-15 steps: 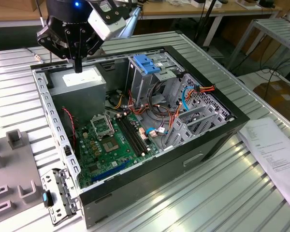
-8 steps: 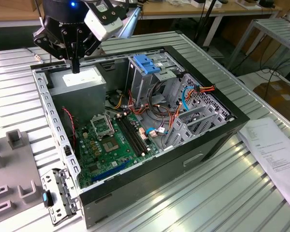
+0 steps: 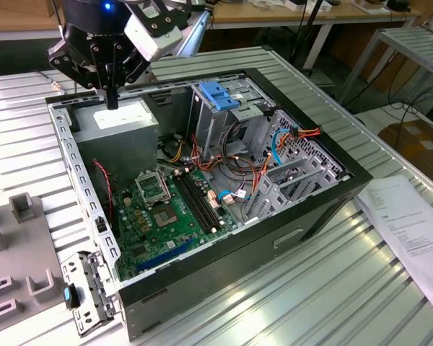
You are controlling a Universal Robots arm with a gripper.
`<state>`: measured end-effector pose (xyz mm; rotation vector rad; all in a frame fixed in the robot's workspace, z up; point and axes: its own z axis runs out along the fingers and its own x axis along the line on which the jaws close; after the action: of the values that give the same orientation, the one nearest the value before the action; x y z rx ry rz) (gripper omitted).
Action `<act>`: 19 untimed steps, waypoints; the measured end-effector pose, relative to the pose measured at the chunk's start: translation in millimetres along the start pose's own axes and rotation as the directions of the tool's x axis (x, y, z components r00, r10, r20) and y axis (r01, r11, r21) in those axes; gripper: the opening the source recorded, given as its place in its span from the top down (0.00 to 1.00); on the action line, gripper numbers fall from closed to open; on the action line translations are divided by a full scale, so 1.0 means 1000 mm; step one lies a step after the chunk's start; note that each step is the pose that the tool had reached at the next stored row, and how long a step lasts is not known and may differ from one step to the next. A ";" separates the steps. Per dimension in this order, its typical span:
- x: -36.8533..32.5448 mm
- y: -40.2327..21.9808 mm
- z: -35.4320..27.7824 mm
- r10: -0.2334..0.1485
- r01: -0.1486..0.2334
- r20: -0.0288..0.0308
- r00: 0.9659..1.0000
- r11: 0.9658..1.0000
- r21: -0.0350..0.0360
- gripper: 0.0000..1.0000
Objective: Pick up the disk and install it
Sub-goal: 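Reach for the disk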
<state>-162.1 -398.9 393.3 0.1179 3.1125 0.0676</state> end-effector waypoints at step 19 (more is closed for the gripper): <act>0.0061 -0.0005 -0.0002 0.000 0.000 0.000 1.000 1.000 0.000 0.89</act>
<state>-168.3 -398.9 393.3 0.1180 3.1125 0.0675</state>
